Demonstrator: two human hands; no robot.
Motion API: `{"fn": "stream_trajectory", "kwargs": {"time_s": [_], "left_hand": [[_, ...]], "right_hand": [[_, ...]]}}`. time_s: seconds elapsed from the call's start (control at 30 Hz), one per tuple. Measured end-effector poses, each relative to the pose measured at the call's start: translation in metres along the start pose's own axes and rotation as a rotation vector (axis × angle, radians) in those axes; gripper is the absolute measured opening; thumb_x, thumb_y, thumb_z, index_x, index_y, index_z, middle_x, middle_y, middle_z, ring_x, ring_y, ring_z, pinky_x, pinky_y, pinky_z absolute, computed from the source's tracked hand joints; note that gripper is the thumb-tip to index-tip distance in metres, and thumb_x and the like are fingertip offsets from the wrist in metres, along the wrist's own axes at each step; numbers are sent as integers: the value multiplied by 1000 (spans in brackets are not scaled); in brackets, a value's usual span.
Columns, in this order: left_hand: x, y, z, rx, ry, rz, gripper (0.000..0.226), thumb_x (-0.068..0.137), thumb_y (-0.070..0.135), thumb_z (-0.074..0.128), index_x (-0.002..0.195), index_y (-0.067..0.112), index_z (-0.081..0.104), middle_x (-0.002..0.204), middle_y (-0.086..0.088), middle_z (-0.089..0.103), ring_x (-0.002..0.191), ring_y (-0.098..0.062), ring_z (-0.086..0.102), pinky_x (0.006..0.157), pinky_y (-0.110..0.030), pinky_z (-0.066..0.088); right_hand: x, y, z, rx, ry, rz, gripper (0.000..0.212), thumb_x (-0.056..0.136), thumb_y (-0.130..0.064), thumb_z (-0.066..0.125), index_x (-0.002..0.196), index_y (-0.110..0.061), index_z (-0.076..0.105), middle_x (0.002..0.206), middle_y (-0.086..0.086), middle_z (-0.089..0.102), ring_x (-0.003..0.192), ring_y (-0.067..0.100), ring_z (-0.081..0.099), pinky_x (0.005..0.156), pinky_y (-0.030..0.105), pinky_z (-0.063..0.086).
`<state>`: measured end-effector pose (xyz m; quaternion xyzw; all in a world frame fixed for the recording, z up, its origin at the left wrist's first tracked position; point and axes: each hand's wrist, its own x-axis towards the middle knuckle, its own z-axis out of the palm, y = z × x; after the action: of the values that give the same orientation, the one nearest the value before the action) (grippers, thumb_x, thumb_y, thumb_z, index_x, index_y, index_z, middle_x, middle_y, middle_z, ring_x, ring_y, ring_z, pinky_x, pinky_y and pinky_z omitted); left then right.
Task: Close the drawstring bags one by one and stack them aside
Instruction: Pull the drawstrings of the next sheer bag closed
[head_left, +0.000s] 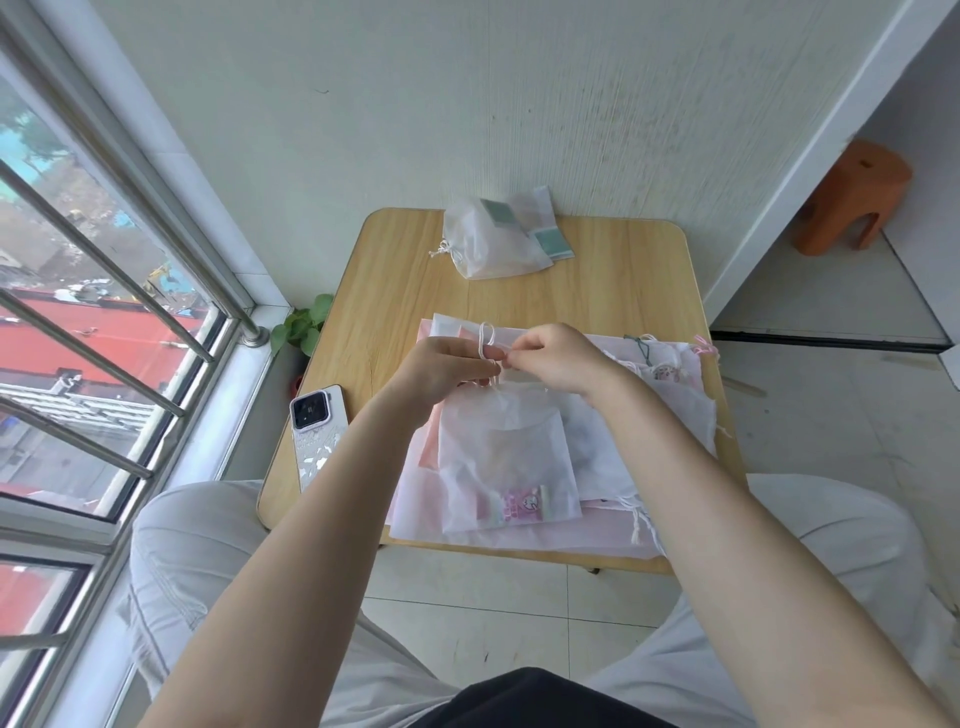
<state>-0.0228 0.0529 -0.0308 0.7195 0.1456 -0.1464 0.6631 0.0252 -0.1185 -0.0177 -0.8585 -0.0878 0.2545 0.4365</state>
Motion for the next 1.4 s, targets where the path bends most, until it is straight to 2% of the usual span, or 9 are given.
{"fn": "stream_trajectory", "kwargs": {"time_s": [0.13, 0.27, 0.37, 0.5, 0.63, 0.83, 1.17, 1.3, 1.4], "left_hand": [[-4, 4, 6, 73, 73, 61, 17, 79, 1, 75, 86, 16, 77, 81, -2, 73, 71, -9, 66, 72, -16, 53], [-2, -3, 9, 166, 240, 228, 16, 77, 3, 78, 86, 16, 76, 85, 2, 76, 76, -4, 69, 74, -15, 53], [-2, -10, 12, 168, 329, 283, 16, 78, 4, 75, 84, 19, 76, 84, 5, 75, 79, -6, 69, 75, -18, 54], [-6, -12, 19, 28, 291, 227, 17, 81, 0, 73, 84, 17, 75, 78, 6, 74, 73, -2, 68, 68, -12, 50], [-9, -10, 18, -125, 256, 168, 14, 82, -1, 73, 87, 12, 75, 81, 1, 75, 74, -5, 70, 70, -14, 51], [-8, -11, 16, -75, 229, 102, 3, 84, 14, 75, 84, 12, 77, 77, 4, 73, 69, -5, 63, 67, -19, 48], [-7, -10, 16, -155, 204, 96, 8, 84, 16, 76, 89, 11, 78, 78, 2, 74, 72, -7, 66, 72, -24, 51], [-6, -11, 15, -140, 204, 94, 9, 84, 16, 76, 91, 11, 78, 78, 2, 74, 70, -7, 64, 69, -24, 48], [-6, -12, 15, -132, 209, 85, 11, 83, 18, 76, 92, 11, 78, 78, 2, 73, 68, -8, 63, 69, -25, 47]], "right_hand": [[5, 9, 7, 353, -138, 28, 18, 91, 1, 57, 87, -11, 70, 79, 0, 69, 72, 6, 63, 64, 11, 46], [11, 16, 11, 581, -209, 129, 8, 89, -2, 65, 86, -7, 71, 75, 4, 71, 70, 16, 66, 70, 25, 53], [12, 18, 11, 629, -302, 161, 11, 87, -9, 68, 97, -4, 72, 97, 9, 71, 87, 21, 67, 89, 33, 51], [13, 21, 12, 761, -405, 194, 21, 95, -6, 55, 111, -12, 67, 100, 1, 72, 91, 16, 69, 85, 27, 53], [18, 26, 11, 704, -366, 230, 38, 89, -9, 65, 126, -1, 61, 120, 18, 64, 106, 27, 61, 100, 38, 45], [19, 21, 4, 607, -235, 242, 21, 89, -17, 57, 106, -6, 64, 92, 10, 61, 73, 17, 57, 66, 26, 45], [19, 31, -6, 544, -288, 148, 31, 89, -15, 66, 118, -4, 60, 93, 8, 66, 76, 16, 61, 70, 27, 45], [18, 28, -8, 541, -209, 110, 7, 92, -12, 64, 98, -8, 63, 85, 6, 66, 70, 14, 60, 64, 22, 49], [14, 23, -10, 517, -212, 112, 14, 97, -20, 57, 87, -11, 62, 78, 3, 63, 69, 13, 59, 63, 21, 47]]}}
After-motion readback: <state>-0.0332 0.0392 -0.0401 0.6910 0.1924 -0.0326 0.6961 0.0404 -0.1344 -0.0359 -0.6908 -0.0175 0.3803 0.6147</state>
